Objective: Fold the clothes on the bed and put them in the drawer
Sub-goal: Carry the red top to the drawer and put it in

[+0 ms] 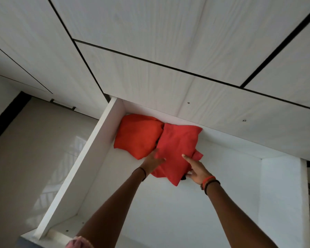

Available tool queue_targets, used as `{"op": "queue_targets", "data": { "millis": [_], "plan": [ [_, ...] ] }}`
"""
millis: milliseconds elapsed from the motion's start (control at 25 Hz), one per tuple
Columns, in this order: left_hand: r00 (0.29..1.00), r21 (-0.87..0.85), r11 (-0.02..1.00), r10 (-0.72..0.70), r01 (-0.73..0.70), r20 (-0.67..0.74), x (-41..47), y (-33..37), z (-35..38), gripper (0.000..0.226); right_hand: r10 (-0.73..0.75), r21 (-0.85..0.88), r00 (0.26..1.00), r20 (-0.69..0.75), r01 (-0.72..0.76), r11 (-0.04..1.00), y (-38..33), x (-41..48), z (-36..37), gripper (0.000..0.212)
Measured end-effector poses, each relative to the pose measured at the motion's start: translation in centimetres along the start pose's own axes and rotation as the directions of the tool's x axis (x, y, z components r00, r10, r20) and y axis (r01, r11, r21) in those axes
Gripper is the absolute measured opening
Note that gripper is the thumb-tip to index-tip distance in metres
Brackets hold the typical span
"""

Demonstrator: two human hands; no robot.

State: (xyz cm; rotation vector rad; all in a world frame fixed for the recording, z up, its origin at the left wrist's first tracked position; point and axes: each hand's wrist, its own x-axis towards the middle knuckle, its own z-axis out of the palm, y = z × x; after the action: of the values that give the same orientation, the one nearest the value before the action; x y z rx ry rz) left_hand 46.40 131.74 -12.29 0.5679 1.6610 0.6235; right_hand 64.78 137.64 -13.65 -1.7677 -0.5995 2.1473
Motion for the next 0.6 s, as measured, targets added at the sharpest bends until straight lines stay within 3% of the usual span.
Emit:
{"op": "queue_targets", "data": {
  "millis": [80, 120, 200, 280, 360, 480, 600],
  "plan": [
    [0.997, 0.216, 0.976, -0.009, 0.027, -0.081, -0.6, -0.9, 1.3, 0.061, 0.037, -0.093, 0.987, -0.159, -0.053, 0.994, 0.5, 0.5, -0.1, 0.064],
    [0.988, 0.232, 0.969, -0.055, 0.087, -0.141, -0.9, -1.2, 1.8, 0.054, -0.019, -0.171, 0.953, -0.301, -0.034, 0.985, 0.9, 0.6, -0.1, 0.079],
    [0.980, 0.211, 0.974, -0.047, 0.088, -0.194, -1.1, -1.8, 2.2, 0.046, -0.323, -0.490, 0.839, -0.439, 0.078, 0.868, 1.4, 0.5, 0.4, 0.099],
    [0.992, 0.275, 0.962, 0.042, -0.008, -0.121, -0.8, -2.2, 2.5, 0.050, -0.606, -0.800, 0.762, -0.230, 0.206, 0.563, 1.4, 0.3, 1.2, 0.096],
    [0.994, 0.380, 0.920, 0.106, -0.093, -0.012, -0.3, -2.3, 2.7, 0.054, -0.589, -0.894, 0.808, 0.020, 0.279, 0.351, 1.3, 0.7, 1.8, 0.093],
    [0.994, 0.508, 0.856, 0.052, -0.094, 0.098, 0.8, -2.6, 2.8, 0.056, -0.443, -0.951, 0.895, 0.060, 0.186, 0.247, 1.2, 2.0, 2.0, 0.081],
    [0.993, 0.559, 0.826, 0.009, -0.074, 0.118, 1.5, -2.8, 3.1, 0.061, -0.424, -0.967, 0.904, 0.046, 0.146, 0.208, 0.8, 2.5, 2.2, 0.077]
  ]
}}
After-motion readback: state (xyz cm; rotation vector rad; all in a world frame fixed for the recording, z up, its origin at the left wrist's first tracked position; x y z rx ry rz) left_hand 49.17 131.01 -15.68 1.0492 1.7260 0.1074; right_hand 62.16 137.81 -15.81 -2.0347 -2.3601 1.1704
